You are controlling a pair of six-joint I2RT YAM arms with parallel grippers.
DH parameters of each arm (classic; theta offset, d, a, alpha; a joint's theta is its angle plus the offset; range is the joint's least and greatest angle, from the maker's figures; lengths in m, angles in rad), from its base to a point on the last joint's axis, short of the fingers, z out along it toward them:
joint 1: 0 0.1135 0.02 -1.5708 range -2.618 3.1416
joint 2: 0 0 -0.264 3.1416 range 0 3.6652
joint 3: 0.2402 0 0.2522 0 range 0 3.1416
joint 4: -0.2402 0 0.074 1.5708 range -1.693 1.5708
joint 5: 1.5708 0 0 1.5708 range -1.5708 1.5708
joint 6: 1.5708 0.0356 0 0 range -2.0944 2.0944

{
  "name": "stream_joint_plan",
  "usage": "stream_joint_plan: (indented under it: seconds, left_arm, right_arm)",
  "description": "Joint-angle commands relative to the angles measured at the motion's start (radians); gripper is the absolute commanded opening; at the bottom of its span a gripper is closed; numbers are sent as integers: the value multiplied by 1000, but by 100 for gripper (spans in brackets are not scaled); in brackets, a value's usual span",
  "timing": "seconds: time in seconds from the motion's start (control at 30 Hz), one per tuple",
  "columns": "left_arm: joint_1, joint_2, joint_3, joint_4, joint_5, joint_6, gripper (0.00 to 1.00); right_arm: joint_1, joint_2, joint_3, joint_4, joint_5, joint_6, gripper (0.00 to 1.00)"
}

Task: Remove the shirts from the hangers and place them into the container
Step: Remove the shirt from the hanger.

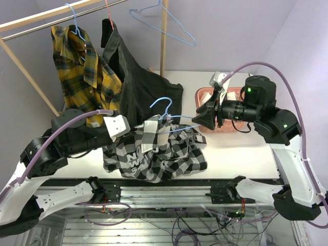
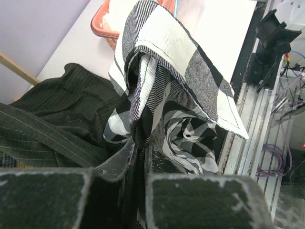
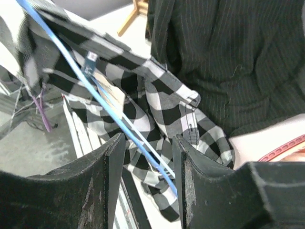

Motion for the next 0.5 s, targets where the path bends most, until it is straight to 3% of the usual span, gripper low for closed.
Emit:
stream_joint_plan:
  seconds: [0.0,0.1,0.17,0.3,0.47]
  left_arm:
    - [6,-11,53,69,56,0,7]
    - [5,-16,58,66,52,-2,7]
    - [5,-16,58,65,47,-4,7]
    - [6,-13,49,68,26,-11,7]
    - [6,-7,-11,159,-148,-50,7]
  right_arm:
    - [-3,-17,-65,19,-27,-48,45]
    - [-3,-16,-87,24,-39,-55,43]
    - [-3,-17,-87,23,-42,-56,35]
    - [-3,-18,-83,17,-16,-42,1]
    - [-3,-26,-65,9,103,10,0]
